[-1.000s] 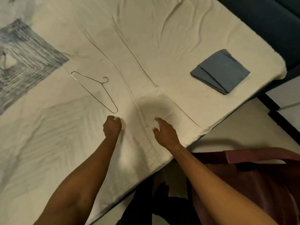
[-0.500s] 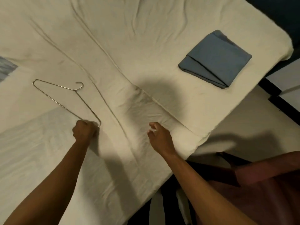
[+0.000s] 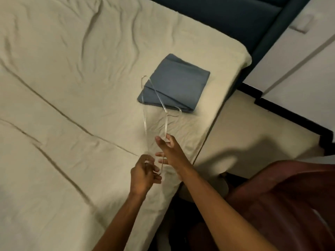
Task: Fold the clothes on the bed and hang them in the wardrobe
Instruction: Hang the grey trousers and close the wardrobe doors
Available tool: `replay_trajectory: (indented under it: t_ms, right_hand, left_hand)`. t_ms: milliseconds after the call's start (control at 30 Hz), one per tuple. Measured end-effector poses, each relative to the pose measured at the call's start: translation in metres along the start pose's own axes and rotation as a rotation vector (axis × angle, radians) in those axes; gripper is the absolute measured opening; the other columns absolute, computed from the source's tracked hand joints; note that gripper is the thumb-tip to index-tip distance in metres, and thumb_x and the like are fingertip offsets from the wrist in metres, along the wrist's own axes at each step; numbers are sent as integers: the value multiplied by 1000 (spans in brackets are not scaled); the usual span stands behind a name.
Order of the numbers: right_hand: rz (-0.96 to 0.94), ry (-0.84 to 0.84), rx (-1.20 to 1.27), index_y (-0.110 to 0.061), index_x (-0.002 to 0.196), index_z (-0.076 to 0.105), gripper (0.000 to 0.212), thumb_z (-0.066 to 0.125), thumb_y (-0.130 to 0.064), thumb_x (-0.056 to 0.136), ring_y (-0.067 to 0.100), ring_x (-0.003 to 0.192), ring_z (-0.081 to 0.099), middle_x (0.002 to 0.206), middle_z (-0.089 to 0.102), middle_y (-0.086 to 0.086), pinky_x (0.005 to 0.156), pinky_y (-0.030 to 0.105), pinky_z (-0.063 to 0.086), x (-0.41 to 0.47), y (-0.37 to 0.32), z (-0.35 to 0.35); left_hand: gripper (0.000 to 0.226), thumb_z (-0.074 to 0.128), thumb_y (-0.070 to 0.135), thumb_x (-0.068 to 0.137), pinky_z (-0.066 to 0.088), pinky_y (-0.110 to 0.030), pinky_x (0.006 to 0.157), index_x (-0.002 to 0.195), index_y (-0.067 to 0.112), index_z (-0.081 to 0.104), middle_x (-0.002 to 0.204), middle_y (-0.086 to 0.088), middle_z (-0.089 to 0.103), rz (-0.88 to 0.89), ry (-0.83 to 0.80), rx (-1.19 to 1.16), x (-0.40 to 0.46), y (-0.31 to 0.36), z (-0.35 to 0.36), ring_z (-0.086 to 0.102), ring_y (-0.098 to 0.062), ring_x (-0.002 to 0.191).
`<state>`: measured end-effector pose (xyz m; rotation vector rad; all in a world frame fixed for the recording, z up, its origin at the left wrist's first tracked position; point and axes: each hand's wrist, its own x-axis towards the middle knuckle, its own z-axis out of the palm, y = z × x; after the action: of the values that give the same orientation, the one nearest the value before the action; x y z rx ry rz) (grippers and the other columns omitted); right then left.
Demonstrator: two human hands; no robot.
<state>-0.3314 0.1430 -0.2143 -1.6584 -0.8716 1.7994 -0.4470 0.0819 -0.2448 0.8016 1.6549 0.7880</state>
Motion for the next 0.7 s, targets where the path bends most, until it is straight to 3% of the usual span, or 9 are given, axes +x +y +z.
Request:
replay_trajectory:
  t_ms: [200, 367, 467, 533, 633, 700]
  right_hand:
    - [-81, 289, 347, -19, 122, 56, 29, 56, -37, 99, 37, 89, 72, 115, 70, 8, 80, 45, 59, 7, -38, -94]
    - [-119, 410, 554, -17, 119, 58, 23, 52, -32, 102, 34, 84, 74, 106, 74, 9, 72, 41, 61, 15, -55, -163]
    - [-129, 453, 551, -13, 116, 59, 21, 51, -27, 103, 32, 80, 74, 104, 74, 11, 71, 40, 62, 23, -55, -186]
    - [-114, 471, 542, -11, 118, 60, 22, 50, -24, 103, 31, 79, 75, 103, 74, 10, 67, 38, 62, 29, -53, -198]
    - [-94, 510, 567, -12, 115, 61, 19, 52, -23, 103, 30, 77, 75, 103, 74, 9, 65, 36, 62, 37, -51, -216]
    - [-86, 544, 576, -14, 112, 62, 15, 53, -22, 102, 31, 78, 75, 103, 74, 9, 67, 37, 62, 42, -48, -227]
  left_hand:
    - [29, 36, -4, 99, 60, -42, 53, 92, 15, 56, 72, -11, 66, 152, -164, 281, 21, 36, 62, 66, -34, 52]
    - [25, 39, 4, 100, 60, -42, 55, 92, 19, 57, 73, -9, 67, 195, -223, 398, 45, 53, 104, 66, -32, 53]
    - [26, 42, 2, 99, 60, -42, 58, 93, 21, 57, 74, -7, 68, 199, -243, 446, 62, 59, 119, 68, -29, 55]
    - [20, 47, 12, 101, 60, -40, 62, 91, 24, 59, 73, -2, 70, 235, -260, 489, 76, 58, 126, 69, -21, 58]
    - [20, 51, 40, 98, 56, -33, 72, 93, 26, 63, 83, 7, 72, 402, -158, 667, 104, 60, 132, 69, -12, 75]
    - [18, 52, 36, 98, 52, -32, 74, 97, 23, 65, 93, 3, 71, 565, 18, 723, 131, 73, 139, 67, -16, 85]
